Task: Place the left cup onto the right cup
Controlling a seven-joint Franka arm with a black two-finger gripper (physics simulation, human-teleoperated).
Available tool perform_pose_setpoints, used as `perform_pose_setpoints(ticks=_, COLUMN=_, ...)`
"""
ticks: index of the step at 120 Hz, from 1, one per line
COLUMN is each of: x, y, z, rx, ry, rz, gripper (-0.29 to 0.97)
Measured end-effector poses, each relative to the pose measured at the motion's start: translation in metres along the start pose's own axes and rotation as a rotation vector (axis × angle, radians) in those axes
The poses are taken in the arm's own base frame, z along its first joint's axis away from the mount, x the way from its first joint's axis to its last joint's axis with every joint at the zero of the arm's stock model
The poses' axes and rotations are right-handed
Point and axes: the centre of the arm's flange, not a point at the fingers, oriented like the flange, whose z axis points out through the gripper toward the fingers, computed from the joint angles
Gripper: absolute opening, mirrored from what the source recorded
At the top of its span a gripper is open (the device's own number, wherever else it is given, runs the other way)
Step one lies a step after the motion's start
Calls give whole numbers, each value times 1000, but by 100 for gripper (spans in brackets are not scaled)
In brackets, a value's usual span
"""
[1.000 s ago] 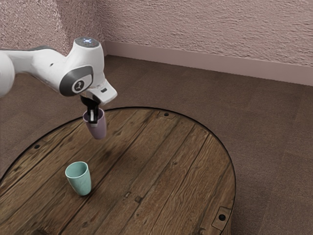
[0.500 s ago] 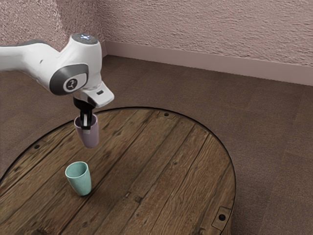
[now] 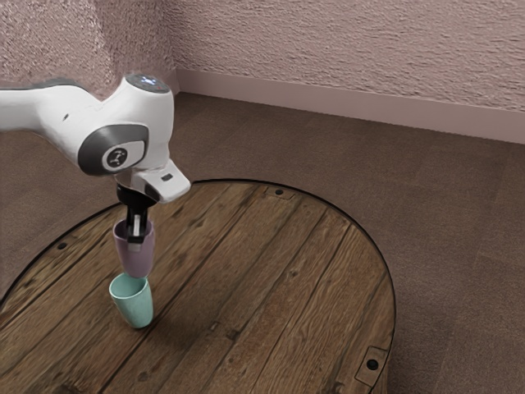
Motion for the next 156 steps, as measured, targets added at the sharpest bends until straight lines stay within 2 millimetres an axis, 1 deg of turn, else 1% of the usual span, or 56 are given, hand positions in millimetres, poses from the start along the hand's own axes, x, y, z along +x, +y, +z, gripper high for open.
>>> perform_pose_setpoints(ticks=23, x=2, y=14, z=1, rx=-9, ry=-17, rz=-9, gripper=-11)
perform_pose_setpoints(ticks=35, x=-1, y=18, z=-1, rx=-10, ry=-20, rz=-23, gripper=-11)
perform_pose_setpoints(ticks=60, x=-5, y=24, z=4, rx=-25, ry=-41, rz=-48, gripper=-11)
perform_pose_setpoints(ticks=105, x=-3, y=19, z=7, rx=-13, ry=-56, rz=-72, gripper=-11)
perform_pose_setpoints(ticks=133, x=3, y=15, z=18, rx=-2, ry=-82, rz=-67, gripper=-11)
perform_pose_setpoints(ticks=156, x=12, y=12, z=29, rx=-5, ry=-92, rz=-59, gripper=-11)
